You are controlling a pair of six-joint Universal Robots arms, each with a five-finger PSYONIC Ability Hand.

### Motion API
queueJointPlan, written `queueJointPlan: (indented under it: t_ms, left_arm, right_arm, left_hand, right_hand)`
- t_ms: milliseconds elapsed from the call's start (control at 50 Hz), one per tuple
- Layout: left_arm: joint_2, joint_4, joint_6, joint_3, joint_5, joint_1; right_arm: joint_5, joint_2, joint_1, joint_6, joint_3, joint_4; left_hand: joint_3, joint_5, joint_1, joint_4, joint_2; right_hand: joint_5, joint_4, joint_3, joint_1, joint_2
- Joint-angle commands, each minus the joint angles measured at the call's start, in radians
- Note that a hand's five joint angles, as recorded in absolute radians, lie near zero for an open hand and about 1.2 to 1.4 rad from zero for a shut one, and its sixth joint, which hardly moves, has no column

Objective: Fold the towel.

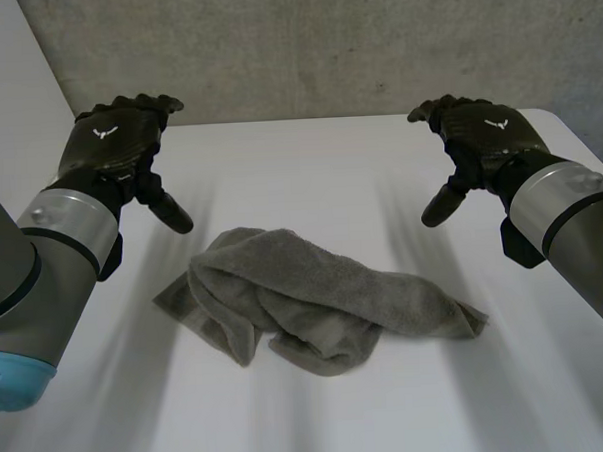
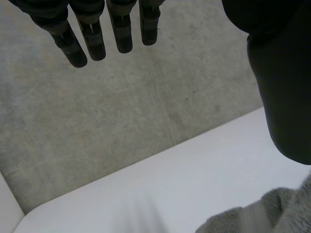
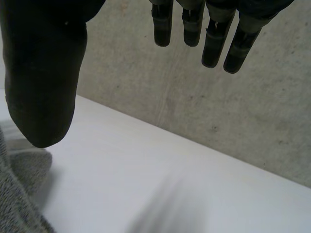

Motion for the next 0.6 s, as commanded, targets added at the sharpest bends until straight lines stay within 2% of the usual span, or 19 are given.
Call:
queueJointPlan:
  t_ms: [20,40,80,140,260,300,320,340,360,380,400,420,440,460,480,500,560,580,600]
  left_arm:
    - [-0.079,-0.037,0.112,-0.005,0.144,0.001]
    - [-0.08,-0.037,0.112,-0.005,0.144,0.001]
    - [-0.145,-0.088,0.153,0.004,0.227,0.009]
    - [-0.217,-0.154,0.173,0.024,0.276,0.022]
    - [-0.313,-0.234,0.173,0.081,0.31,0.027]
    - [-0.366,-0.263,0.17,0.125,0.315,0.024]
    - [-0.366,-0.263,0.17,0.126,0.315,0.024]
    - [-0.394,-0.27,0.169,0.155,0.313,0.023]
    - [-0.418,-0.278,0.167,0.188,0.312,0.021]
    - [-0.419,-0.278,0.167,0.189,0.312,0.021]
    - [-0.44,-0.286,0.17,0.227,0.31,0.021]
    - [-0.44,-0.286,0.17,0.227,0.31,0.021]
    - [-0.46,-0.292,0.173,0.277,0.309,0.019]
    - [-0.477,-0.304,0.176,0.34,0.308,0.019]
    - [-0.477,-0.304,0.176,0.34,0.308,0.019]
    - [-0.487,-0.318,0.179,0.416,0.308,0.018]
    - [-0.494,-0.335,0.185,0.617,0.296,0.018]
    - [-0.494,-0.335,0.185,0.618,0.296,0.018]
    - [-0.491,-0.333,0.185,0.729,0.289,0.018]
  right_arm:
    - [0.0,0.058,0.004,0.005,0.021,0.012]
    - [-0.002,0.08,0.005,0.005,0.027,0.017]
    - [-0.002,0.098,0.005,0.0,0.041,0.025]
    - [-0.006,0.132,0.008,-0.003,0.078,0.039]
    - [-0.037,0.233,0.016,0.004,0.106,0.04]
    - [-0.057,0.264,0.016,0.005,0.101,0.04]
    - [-0.08,0.299,0.016,0.005,0.093,0.042]
    - [-0.08,0.299,0.016,0.005,0.093,0.042]
    - [-0.107,0.331,0.016,0.005,0.084,0.043]
    - [-0.138,0.362,0.017,0.005,0.063,0.043]
    - [-0.138,0.362,0.017,0.005,0.063,0.043]
    - [-0.166,0.388,0.017,0.008,0.031,0.045]
    - [-0.19,0.405,0.019,0.008,-0.018,0.052]
    - [-0.19,0.405,0.019,0.008,-0.019,0.052]
    - [-0.204,0.408,0.019,-0.002,-0.082,0.065]
    - [-0.204,0.408,0.019,-0.003,-0.083,0.065]
    - [-0.207,0.379,0.019,-0.023,-0.246,0.063]
    - [-0.197,0.346,0.013,-0.042,-0.319,0.025]
    - [-0.18,0.294,0.017,-0.056,-0.369,-0.063]
  left_hand:
    - [-0.021,-0.05,-0.038,-0.038,-0.035]
    - [-0.021,-0.05,-0.038,-0.037,-0.035]
    - [-0.012,-0.041,-0.03,-0.029,-0.026]
    - [0.014,-0.015,-0.003,-0.002,0.0]
    - [0.032,0.003,0.015,0.015,0.018]
    - [0.213,0.184,0.195,0.196,0.199]
    - [0.214,0.185,0.197,0.197,0.2]
    - [0.301,0.272,0.284,0.285,0.287]
    - [0.473,0.445,0.456,0.457,0.459]
    - [0.475,0.446,0.458,0.459,0.461]
    - [0.766,0.737,0.749,0.749,0.752]
    - [0.769,0.74,0.751,0.752,0.755]
    - [1.004,0.975,0.987,0.988,0.99]
    - [1.178,1.149,1.16,1.161,1.163]
    - [1.179,1.15,1.162,1.163,1.165]
    - [1.179,1.15,1.162,1.163,1.165]
    - [1.179,1.15,1.162,1.163,1.165]
    - [1.179,1.15,1.162,1.163,1.165]
    - [1.179,1.15,1.162,1.163,1.165]
  right_hand:
    - [-0.063,-0.06,-0.057,-0.046,-0.058]
    - [-0.063,-0.06,-0.057,-0.046,-0.058]
    - [-0.063,-0.06,-0.057,-0.046,-0.058]
    - [-0.063,-0.06,-0.057,-0.046,-0.058]
    - [0.064,0.067,0.07,0.081,0.069]
    - [0.159,0.162,0.164,0.175,0.164]
    - [0.263,0.266,0.269,0.28,0.268]
    - [0.264,0.267,0.27,0.281,0.269]
    - [0.349,0.352,0.354,0.365,0.354]
    - [0.568,0.57,0.573,0.584,0.573]
    - [0.57,0.573,0.575,0.587,0.575]
    - [0.866,0.869,0.872,0.883,0.871]
    - [1.148,1.151,1.154,1.165,1.153]
    - [1.151,1.154,1.157,1.168,1.156]
    - [1.159,1.162,1.164,1.176,1.164]
    - [1.159,1.162,1.165,1.176,1.164]
    - [1.159,1.162,1.165,1.176,1.164]
    - [1.159,1.162,1.165,1.176,1.164]
    - [1.159,1.162,1.165,1.176,1.164]
